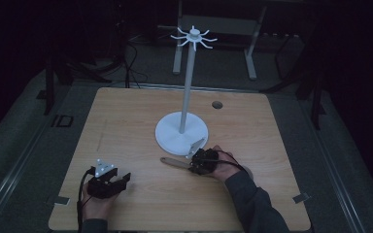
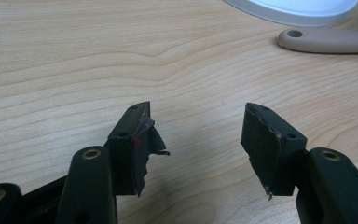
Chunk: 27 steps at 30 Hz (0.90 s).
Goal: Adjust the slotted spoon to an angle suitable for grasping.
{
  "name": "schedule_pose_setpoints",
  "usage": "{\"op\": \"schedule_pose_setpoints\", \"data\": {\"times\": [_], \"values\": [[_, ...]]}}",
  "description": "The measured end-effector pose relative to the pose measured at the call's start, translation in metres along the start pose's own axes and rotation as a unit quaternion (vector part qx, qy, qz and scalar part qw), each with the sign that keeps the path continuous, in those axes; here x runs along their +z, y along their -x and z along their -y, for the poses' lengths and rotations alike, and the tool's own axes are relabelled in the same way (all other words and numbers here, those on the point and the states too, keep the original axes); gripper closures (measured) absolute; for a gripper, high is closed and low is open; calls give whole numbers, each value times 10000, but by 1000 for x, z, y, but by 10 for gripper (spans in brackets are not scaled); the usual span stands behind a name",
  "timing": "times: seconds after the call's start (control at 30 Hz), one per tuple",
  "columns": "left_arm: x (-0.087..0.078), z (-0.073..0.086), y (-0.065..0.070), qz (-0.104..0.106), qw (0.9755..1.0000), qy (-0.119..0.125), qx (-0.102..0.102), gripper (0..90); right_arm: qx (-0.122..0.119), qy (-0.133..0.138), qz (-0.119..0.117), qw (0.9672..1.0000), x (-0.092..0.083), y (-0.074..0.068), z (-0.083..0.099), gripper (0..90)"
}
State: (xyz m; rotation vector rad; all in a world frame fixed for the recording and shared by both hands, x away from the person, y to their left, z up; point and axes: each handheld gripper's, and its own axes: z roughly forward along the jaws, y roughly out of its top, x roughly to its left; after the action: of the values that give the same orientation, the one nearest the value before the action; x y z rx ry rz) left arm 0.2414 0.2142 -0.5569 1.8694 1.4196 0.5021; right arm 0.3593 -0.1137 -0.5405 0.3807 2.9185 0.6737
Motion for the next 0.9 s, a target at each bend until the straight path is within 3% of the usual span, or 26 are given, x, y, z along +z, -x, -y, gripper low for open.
{"op": "schedule_pose_setpoints", "data": {"times": [0.23, 0.57, 0.77, 0.9], "values": [[0, 0, 0, 8, 10000, 1, 0, 432, -96, -446, -31, 9990, 2, 3, -11, 743], [1, 0, 0, 14, 10000, -3, -4, 432, -185, -864, -161, 9960, 8, 6, -24, 729], [0, 0, 0, 19, 10000, -9, 13, 432, -131, -936, -181, 9954, 11, 6, -27, 734], [1, 0, 0, 22, 10000, -15, 21, 432, -76, -835, -199, 9963, 10, 7, -24, 742]]}}
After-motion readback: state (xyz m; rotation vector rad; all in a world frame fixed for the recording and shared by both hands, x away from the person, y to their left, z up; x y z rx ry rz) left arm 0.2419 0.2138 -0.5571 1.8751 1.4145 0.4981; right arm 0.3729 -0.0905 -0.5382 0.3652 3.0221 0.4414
